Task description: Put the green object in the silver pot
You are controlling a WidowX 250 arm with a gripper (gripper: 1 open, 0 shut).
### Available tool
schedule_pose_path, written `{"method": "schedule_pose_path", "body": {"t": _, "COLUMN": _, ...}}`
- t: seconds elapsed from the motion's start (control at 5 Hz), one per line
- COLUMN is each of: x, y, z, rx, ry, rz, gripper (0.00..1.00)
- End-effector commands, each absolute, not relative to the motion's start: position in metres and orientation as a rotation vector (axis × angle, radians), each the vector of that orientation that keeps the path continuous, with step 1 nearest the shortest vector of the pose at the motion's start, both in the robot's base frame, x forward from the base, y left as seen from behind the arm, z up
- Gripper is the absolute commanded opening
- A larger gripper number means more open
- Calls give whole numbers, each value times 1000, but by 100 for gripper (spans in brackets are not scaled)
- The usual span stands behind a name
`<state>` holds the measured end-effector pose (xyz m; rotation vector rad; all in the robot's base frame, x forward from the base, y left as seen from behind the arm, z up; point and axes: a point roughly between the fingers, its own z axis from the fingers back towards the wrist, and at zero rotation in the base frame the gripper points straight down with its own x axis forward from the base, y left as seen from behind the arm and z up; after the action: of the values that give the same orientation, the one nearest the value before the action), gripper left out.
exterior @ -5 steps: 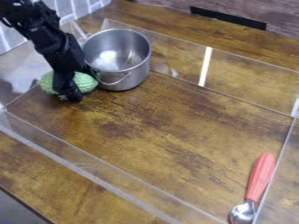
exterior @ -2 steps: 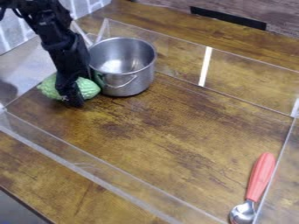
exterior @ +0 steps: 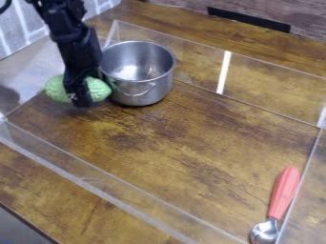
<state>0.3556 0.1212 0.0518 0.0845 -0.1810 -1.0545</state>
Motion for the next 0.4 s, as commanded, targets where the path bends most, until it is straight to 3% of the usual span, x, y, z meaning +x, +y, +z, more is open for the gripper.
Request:
{"method": "schedule_pose_path", "body": {"t": 0.0, "x": 380, "y": 114, "z": 113, "rx": 196, "ry": -251, "rz": -1054, "gripper": 0}}
{"method": "schedule_pose_path", "body": {"t": 0.2, "x": 404, "y": 106, "z": 136, "rx": 225, "ry": -257, "rz": -1026, "gripper": 0}}
